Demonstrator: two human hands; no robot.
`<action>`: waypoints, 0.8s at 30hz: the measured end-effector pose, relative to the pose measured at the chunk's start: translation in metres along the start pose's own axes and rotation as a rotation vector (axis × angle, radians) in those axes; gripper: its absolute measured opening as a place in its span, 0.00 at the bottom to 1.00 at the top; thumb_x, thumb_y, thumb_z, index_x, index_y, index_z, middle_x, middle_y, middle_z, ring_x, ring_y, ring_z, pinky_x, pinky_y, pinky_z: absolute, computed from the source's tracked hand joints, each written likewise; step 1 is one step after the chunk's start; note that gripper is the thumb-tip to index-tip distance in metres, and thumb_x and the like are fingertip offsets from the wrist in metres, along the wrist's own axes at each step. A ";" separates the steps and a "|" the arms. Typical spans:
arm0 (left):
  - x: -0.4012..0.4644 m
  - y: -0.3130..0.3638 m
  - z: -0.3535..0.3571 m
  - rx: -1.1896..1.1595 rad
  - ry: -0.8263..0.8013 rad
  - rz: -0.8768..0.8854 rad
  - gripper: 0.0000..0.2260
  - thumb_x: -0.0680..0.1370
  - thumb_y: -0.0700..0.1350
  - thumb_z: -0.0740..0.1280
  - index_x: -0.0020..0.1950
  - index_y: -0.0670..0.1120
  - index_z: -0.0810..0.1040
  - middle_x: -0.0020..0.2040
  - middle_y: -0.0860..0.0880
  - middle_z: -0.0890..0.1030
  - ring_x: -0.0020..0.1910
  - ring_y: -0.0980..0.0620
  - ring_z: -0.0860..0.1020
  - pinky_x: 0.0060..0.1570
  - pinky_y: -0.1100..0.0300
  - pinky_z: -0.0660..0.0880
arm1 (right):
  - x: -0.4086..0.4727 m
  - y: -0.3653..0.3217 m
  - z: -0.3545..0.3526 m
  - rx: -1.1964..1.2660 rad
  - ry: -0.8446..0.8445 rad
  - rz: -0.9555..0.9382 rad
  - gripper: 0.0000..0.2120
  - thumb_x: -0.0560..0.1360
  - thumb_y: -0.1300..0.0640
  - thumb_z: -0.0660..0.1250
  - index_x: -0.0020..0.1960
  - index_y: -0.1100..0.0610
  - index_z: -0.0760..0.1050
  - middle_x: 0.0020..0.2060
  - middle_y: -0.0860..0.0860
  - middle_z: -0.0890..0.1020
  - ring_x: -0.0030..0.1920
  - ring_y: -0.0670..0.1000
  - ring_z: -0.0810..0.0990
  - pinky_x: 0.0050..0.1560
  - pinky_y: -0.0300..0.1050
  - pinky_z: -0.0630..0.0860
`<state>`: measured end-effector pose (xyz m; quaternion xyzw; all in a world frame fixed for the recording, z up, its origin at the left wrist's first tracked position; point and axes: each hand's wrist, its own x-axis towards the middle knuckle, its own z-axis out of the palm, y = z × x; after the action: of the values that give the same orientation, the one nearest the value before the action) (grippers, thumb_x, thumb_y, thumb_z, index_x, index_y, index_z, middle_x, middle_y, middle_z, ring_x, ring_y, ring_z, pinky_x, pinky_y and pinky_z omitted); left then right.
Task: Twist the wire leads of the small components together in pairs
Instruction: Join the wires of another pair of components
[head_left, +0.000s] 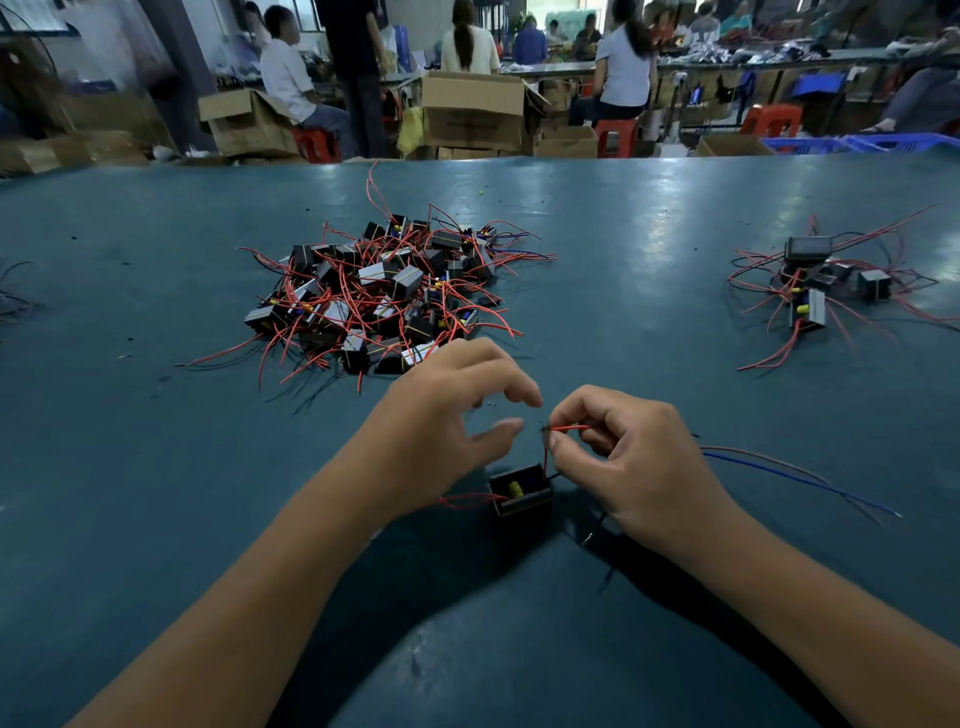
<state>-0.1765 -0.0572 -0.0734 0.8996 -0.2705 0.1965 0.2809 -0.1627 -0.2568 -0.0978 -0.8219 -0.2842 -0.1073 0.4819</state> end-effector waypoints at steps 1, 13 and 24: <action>0.000 -0.001 0.000 0.053 -0.014 0.051 0.09 0.73 0.39 0.77 0.51 0.47 0.84 0.49 0.51 0.79 0.48 0.49 0.76 0.49 0.53 0.74 | 0.000 0.000 0.000 0.009 -0.006 0.001 0.09 0.73 0.64 0.71 0.39 0.52 0.78 0.32 0.42 0.78 0.33 0.40 0.76 0.39 0.27 0.68; 0.002 -0.004 0.003 0.184 -0.004 0.234 0.06 0.75 0.48 0.73 0.48 0.47 0.86 0.45 0.50 0.81 0.42 0.45 0.77 0.41 0.48 0.76 | 0.000 -0.001 -0.002 0.052 -0.063 -0.031 0.11 0.73 0.65 0.71 0.39 0.50 0.77 0.28 0.36 0.76 0.30 0.37 0.74 0.35 0.23 0.66; 0.001 -0.010 0.005 0.203 0.008 0.289 0.08 0.77 0.50 0.71 0.50 0.47 0.86 0.46 0.50 0.82 0.42 0.46 0.76 0.40 0.48 0.76 | -0.001 -0.002 -0.005 0.086 -0.102 -0.007 0.10 0.74 0.65 0.71 0.39 0.52 0.78 0.25 0.37 0.74 0.28 0.38 0.72 0.33 0.24 0.65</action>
<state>-0.1691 -0.0539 -0.0809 0.8743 -0.3746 0.2650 0.1585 -0.1638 -0.2608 -0.0940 -0.8038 -0.3156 -0.0548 0.5013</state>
